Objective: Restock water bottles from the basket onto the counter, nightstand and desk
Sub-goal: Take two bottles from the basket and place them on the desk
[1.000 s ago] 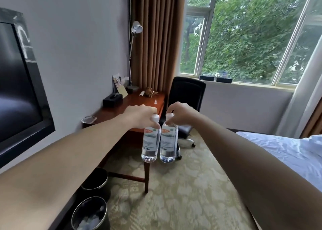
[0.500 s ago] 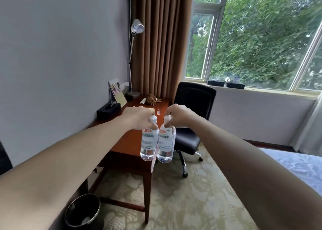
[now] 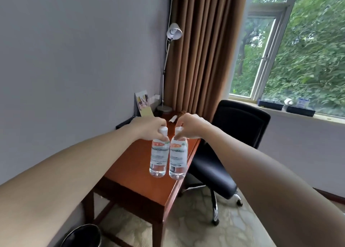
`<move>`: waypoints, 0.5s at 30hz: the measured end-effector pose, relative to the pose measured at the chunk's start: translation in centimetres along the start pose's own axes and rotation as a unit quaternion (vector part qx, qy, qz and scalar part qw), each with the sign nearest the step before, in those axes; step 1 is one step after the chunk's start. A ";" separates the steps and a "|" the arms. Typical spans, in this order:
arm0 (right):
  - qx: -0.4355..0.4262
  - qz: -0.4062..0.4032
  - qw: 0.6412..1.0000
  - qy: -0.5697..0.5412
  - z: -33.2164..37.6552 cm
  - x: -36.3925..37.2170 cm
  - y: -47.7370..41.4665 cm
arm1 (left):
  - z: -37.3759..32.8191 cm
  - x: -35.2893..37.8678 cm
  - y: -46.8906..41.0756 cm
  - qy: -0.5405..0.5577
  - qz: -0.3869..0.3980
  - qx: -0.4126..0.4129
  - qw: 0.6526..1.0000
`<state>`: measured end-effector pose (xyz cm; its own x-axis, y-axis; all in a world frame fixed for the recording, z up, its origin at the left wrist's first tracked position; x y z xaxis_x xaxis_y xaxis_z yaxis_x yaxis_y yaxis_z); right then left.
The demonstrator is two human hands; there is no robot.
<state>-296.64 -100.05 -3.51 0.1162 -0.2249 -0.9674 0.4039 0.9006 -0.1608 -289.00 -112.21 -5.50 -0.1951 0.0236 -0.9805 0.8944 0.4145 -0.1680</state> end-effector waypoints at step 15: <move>-0.122 0.071 0.990 -0.028 -6.7 5.6 -15.3 | 6.3 5.2 -10.6 -0.003 0.016 -0.170 0.985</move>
<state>-308.22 -112.62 -7.72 0.2093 -0.1047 -0.9722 0.1490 0.9860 -0.0741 -297.01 -122.21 -9.44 -0.1655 0.0378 -0.9855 0.7138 0.6942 -0.0932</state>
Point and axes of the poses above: each hand's wrist, its own y-axis away from the middle knuckle, its own x-axis out of the palm, z = x × y, the point moved 6 cm from there along -y, towards the middle knuckle, and after that the axes turned 12 degrees about -x, right-handed, at the moved point
